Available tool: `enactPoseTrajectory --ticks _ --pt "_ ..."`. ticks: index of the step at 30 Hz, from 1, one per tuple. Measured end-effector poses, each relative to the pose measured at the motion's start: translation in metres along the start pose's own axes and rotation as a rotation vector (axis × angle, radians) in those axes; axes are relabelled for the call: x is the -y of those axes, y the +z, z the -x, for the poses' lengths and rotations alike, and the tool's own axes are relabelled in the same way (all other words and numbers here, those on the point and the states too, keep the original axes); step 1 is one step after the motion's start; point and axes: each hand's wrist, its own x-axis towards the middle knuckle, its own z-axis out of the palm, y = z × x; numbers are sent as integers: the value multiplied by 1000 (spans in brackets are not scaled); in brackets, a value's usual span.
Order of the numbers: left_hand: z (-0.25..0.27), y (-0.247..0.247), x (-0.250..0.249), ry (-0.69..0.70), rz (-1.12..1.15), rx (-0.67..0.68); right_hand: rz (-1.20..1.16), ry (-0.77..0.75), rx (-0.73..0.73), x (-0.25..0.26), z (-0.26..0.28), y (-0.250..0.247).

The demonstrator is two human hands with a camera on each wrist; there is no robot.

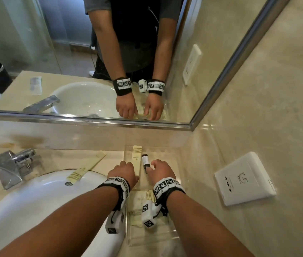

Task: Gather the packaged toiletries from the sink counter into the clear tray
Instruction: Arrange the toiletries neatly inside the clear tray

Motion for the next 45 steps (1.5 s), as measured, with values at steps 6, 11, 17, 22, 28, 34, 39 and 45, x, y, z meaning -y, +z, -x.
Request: enactPoseTrajectory --ticks 6,11,17,22,28,34,39,45 --pt "-20 5 -3 -32 -3 2 33 11 29 9 -18 13" --pt "-31 7 -7 -22 -8 20 78 15 12 17 -26 22" --pt "-43 5 -4 -77 122 90 173 -6 -15 16 -29 23" --pt "-44 10 -6 -48 161 169 193 -20 -3 7 -22 22" --pt "-25 16 -6 59 252 119 153 -44 -59 -9 -1 9" --pt "7 -2 -2 183 226 109 87 -150 -143 -20 20 -20" --pt "51 -7 5 294 137 178 6 -157 -207 -25 41 -33" --pt "100 14 -5 425 -76 281 -28 -203 -98 -46 70 -25"
